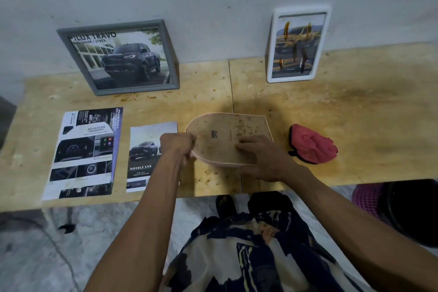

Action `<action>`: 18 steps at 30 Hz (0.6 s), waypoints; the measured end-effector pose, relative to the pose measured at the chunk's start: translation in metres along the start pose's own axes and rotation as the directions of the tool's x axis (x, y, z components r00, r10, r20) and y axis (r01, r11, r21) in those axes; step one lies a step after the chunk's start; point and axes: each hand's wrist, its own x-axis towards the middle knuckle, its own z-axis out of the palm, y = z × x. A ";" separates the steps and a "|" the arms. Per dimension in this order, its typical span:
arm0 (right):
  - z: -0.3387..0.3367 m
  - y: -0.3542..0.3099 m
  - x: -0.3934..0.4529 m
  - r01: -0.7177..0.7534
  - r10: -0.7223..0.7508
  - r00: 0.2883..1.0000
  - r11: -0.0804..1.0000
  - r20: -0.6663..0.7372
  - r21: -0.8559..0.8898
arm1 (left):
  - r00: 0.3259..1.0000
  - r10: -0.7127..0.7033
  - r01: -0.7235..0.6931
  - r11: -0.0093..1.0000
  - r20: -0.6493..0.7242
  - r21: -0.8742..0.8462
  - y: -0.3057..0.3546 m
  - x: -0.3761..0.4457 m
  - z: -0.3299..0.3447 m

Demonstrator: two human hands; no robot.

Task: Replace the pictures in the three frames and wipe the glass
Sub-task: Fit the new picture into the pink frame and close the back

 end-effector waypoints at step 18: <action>-0.036 -0.004 0.021 0.000 0.626 0.672 0.534 -0.395 0.846 | 0.945 0.265 -0.258 0.964 0.192 -0.061 -0.002 -0.011 0.019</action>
